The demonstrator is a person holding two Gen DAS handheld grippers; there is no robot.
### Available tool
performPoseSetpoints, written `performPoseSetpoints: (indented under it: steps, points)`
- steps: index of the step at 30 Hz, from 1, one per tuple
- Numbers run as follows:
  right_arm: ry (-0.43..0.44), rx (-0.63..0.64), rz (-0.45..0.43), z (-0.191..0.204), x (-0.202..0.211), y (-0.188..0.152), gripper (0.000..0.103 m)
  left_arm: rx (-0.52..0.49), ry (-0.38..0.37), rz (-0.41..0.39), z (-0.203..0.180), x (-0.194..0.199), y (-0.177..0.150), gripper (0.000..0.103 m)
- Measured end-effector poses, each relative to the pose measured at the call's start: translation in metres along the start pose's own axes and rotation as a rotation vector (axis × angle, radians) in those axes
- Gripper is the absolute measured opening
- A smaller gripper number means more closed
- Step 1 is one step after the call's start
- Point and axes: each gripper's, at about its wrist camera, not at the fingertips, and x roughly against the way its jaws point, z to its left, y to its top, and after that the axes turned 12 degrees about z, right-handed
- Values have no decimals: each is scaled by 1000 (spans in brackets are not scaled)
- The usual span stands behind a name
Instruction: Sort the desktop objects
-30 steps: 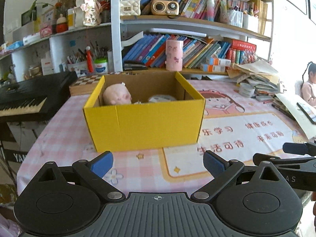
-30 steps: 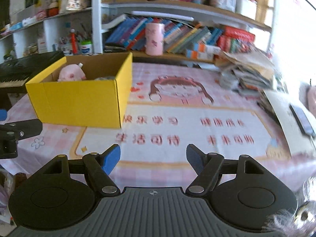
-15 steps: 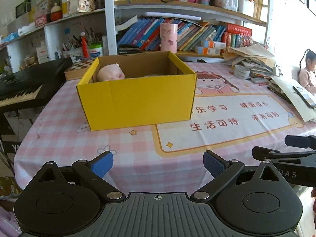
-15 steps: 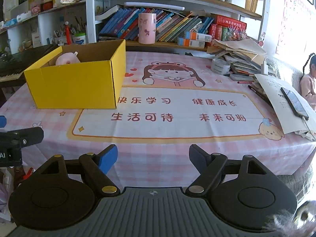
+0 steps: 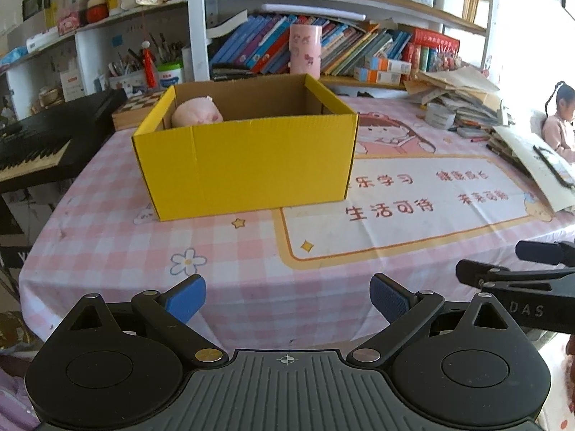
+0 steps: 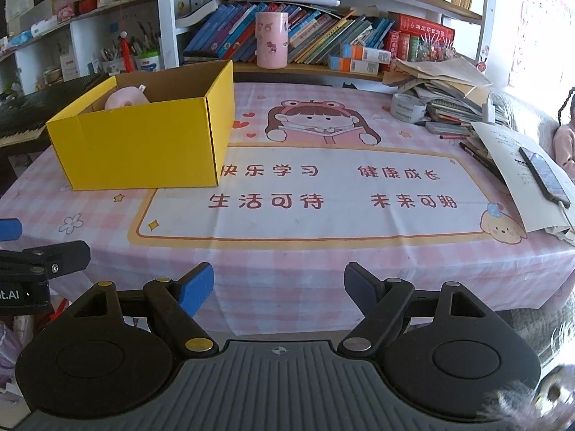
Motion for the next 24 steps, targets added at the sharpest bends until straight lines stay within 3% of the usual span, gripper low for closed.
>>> performPoseSetpoints:
  steps: [24]
  points:
    - [28,23,17,-3,0,4,80,-10,11,-14,-6,3,0,100]
